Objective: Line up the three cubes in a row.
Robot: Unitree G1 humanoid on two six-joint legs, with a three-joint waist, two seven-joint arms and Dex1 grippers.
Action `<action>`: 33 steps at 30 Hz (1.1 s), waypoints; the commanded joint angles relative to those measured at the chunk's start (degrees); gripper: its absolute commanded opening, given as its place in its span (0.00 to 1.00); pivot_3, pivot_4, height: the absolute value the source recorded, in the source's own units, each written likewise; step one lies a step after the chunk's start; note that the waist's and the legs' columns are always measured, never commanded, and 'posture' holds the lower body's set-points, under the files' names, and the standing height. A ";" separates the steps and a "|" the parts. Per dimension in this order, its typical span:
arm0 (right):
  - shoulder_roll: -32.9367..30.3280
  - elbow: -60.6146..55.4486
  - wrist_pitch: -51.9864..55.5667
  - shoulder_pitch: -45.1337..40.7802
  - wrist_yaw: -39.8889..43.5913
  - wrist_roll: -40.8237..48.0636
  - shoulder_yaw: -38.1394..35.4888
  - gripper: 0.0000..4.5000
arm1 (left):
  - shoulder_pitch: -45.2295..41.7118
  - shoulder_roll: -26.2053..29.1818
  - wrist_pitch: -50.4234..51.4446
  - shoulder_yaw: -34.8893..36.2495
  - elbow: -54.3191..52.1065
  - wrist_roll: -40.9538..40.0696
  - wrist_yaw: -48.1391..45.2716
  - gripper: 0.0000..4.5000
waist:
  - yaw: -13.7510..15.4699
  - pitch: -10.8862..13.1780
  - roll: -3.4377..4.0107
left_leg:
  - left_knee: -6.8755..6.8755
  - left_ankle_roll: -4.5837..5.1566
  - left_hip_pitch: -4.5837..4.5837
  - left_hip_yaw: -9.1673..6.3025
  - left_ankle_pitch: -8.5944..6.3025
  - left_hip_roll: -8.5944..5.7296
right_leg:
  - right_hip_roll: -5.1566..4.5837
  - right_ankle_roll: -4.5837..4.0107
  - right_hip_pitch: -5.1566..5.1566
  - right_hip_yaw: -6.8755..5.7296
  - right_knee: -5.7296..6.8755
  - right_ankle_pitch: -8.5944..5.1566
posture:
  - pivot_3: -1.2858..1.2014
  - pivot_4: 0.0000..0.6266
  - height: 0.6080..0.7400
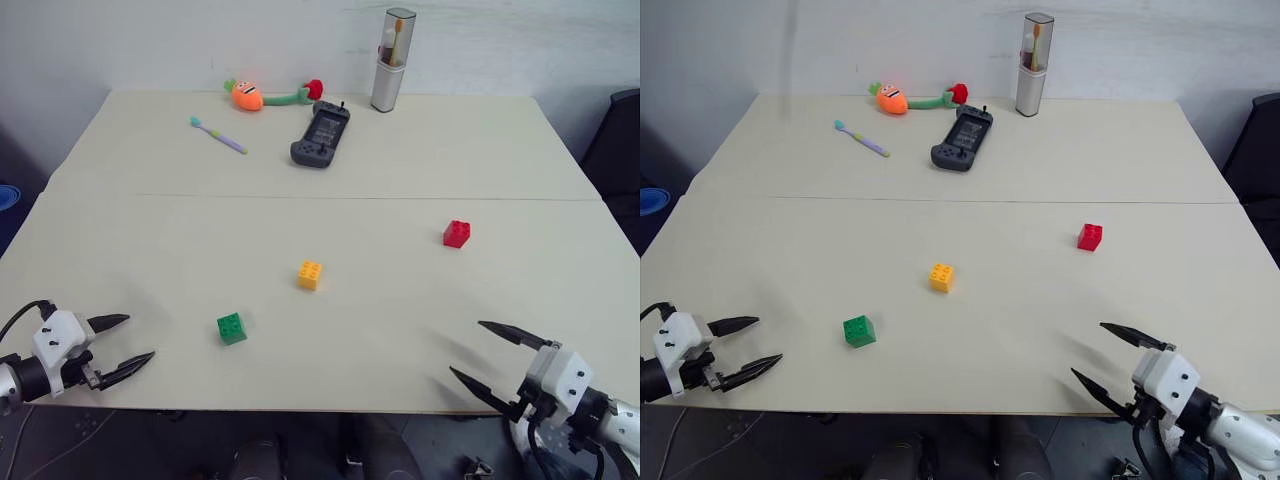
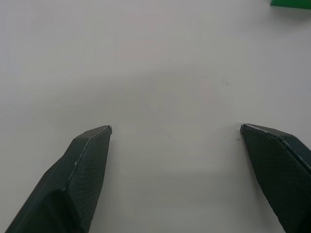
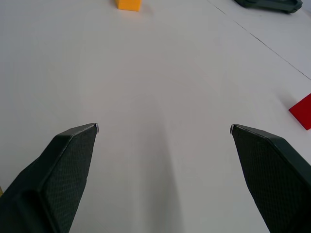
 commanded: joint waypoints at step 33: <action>15.36 8.01 41.44 -42.64 -47.61 -6.99 5.11 1.00 | -30.30 -7.67 21.83 -16.59 -16.65 -11.52 -3.89 0.99 | -0.35 -0.08 0.12 | 0.20 -0.55 -0.27 -0.07 0.53 -0.08 | 0.13 -0.10 -0.27 0.11 0.46 -0.07 | 0.52 0.24 1.00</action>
